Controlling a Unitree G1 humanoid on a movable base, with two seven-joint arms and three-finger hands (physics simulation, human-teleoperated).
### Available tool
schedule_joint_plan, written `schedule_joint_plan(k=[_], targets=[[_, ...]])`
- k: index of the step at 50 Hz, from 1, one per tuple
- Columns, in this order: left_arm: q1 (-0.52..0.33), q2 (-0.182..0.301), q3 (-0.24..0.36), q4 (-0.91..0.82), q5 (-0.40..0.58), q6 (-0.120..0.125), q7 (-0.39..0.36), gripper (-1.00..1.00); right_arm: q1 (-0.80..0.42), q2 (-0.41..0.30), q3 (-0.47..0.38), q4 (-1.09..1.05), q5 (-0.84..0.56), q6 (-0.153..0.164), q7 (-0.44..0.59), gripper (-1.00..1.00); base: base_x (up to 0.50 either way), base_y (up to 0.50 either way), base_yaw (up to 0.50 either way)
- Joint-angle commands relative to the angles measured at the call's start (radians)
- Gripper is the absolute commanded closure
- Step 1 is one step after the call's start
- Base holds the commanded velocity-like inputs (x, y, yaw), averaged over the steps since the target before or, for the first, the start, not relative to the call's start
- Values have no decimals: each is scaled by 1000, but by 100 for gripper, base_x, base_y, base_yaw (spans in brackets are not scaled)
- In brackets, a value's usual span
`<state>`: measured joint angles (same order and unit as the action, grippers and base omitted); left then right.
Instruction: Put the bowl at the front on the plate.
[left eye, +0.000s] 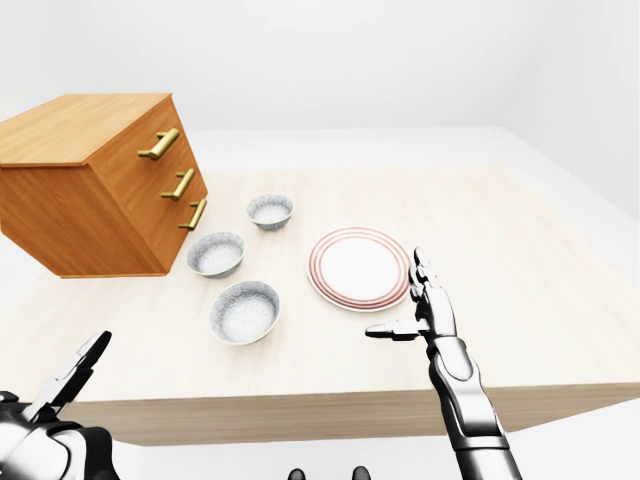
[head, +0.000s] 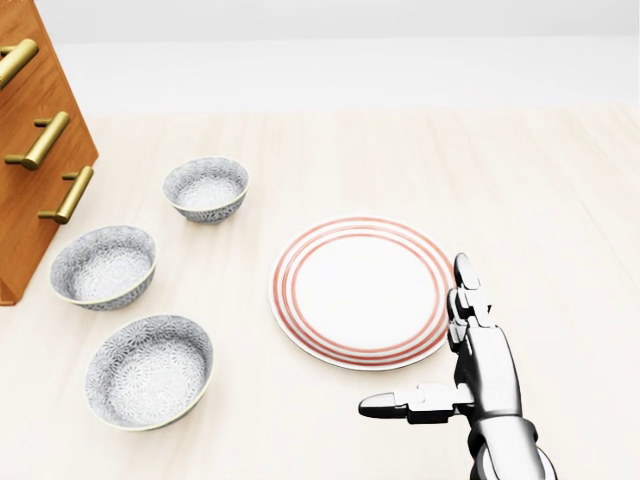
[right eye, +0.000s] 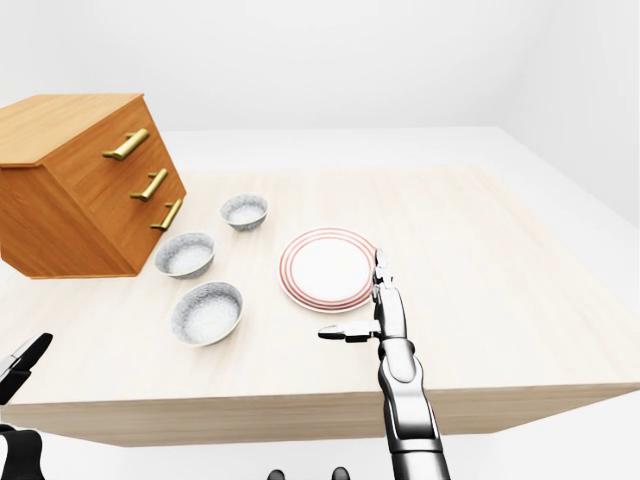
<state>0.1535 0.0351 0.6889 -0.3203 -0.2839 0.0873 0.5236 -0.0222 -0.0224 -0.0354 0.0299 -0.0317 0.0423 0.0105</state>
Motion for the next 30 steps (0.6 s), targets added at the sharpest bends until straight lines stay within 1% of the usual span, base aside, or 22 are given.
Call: schedule_joint_plan(k=[1, 5, 22, 25, 30], targets=[[1, 1, -3, 2, -5, 0, 0, -100, 2, 1, 2, -8, -1, 4, 1, -100, 17, 0, 0], [3, 1, -4, 4, -3, 0, 0, -100, 1, 1, 3, -9, -3, 8, -1, -100, 17, 0, 0], [-3, 4, -3, 8, -3, 0, 0, -100, -6, -3, -2, 20, 0, -12, 5, -100, 22, 0, 0], [-6, 9, 0, 2, -10, 0, 0, -100, -5, -2, -2, 17, 0, -8, 5, -100, 25, 0, 0], [-2, 3, -2, 1, -4, 0, 0, -100, -3, -2, -1, 15, -1, -8, 6, -100, 25, 0, 0]])
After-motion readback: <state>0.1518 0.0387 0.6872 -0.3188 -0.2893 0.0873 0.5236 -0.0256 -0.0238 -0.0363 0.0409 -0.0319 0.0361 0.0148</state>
